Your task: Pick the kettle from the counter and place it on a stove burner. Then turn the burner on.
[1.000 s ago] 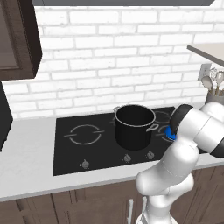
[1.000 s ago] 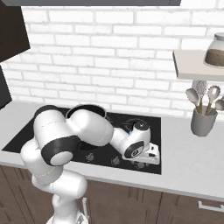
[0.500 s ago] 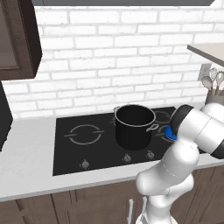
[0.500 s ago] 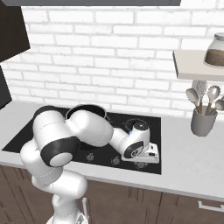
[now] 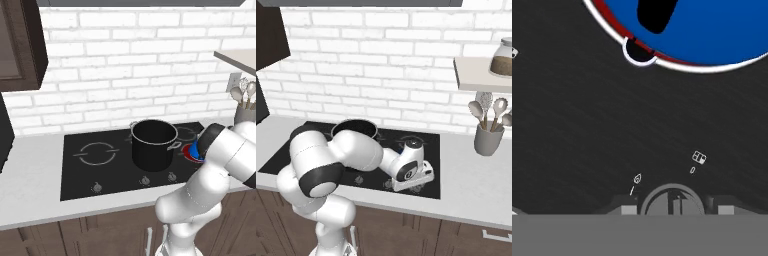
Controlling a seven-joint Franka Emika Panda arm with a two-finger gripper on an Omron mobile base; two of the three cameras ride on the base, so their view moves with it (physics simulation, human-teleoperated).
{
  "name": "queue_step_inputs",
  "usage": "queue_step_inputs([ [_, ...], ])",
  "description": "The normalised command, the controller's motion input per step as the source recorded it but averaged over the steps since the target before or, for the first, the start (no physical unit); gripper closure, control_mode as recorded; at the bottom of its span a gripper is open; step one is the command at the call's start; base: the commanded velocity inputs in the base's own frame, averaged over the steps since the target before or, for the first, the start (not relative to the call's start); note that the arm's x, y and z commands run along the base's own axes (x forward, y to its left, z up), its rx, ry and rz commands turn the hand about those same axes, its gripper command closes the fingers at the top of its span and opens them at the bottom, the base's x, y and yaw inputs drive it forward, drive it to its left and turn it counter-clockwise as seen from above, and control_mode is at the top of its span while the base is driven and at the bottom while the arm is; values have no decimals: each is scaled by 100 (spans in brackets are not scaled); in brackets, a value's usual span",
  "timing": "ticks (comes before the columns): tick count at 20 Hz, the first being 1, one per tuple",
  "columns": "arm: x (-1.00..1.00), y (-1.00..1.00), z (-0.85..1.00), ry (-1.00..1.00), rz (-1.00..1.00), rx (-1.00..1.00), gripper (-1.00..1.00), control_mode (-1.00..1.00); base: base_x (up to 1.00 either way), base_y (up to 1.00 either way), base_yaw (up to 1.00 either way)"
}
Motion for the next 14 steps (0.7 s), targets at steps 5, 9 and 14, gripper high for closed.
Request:
queue_step_inputs([
  [5,-37,0,0,-4,49,-12,100,-100,0,0,0],
  [9,-31,0,0,-11,43,-8,100,-100,0,0,0],
  [14,-38,0,1,-14,44,-7,100,-100,0,0,0],
])
